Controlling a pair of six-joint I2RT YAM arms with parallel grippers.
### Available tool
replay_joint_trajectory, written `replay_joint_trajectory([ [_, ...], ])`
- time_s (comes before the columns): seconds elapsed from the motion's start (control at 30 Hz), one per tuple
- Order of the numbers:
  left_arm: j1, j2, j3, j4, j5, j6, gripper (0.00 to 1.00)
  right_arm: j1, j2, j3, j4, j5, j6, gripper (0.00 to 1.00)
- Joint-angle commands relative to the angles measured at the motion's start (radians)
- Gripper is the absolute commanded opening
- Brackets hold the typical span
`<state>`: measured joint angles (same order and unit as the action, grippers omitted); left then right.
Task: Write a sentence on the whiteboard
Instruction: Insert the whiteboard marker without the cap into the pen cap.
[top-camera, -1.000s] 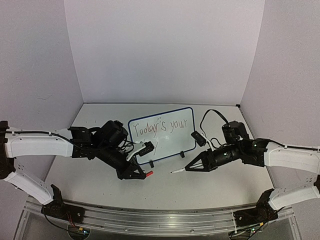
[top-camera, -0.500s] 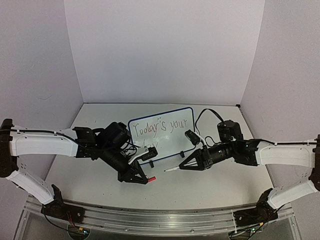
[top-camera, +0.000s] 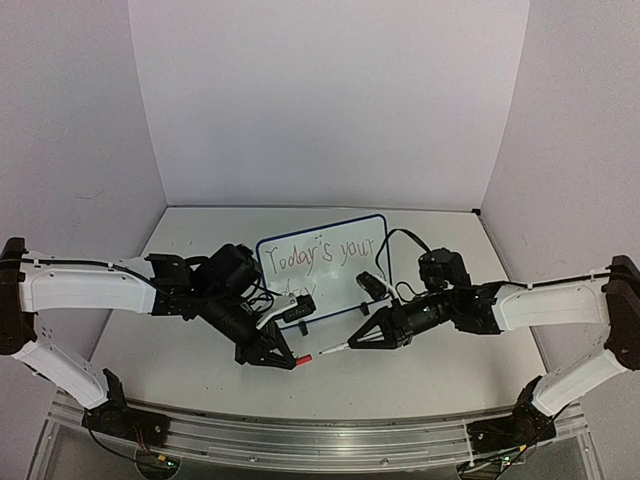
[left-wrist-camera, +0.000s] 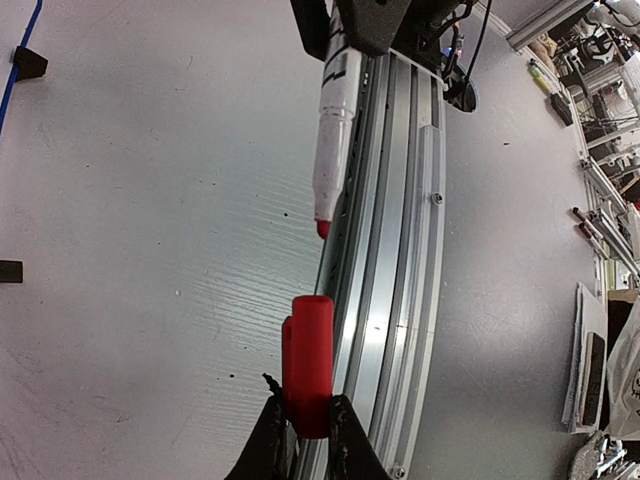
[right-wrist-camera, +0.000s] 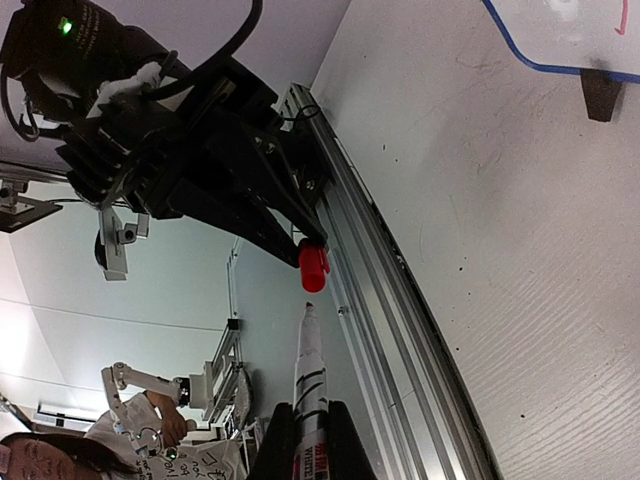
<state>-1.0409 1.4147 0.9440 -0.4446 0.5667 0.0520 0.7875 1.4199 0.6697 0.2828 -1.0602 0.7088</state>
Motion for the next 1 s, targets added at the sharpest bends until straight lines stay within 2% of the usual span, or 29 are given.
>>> replay_joint_trajectory([
  [0.0,-0.003,-0.018,0.022,0.032,0.017,0.011,0.0,0.016,0.016,0.049,0.06,-0.014,0.008,0.0],
  [0.97,-0.002,-0.017,0.024,0.026,0.015,0.012,0.0,0.04,0.094,0.071,0.096,-0.027,0.013,0.0],
])
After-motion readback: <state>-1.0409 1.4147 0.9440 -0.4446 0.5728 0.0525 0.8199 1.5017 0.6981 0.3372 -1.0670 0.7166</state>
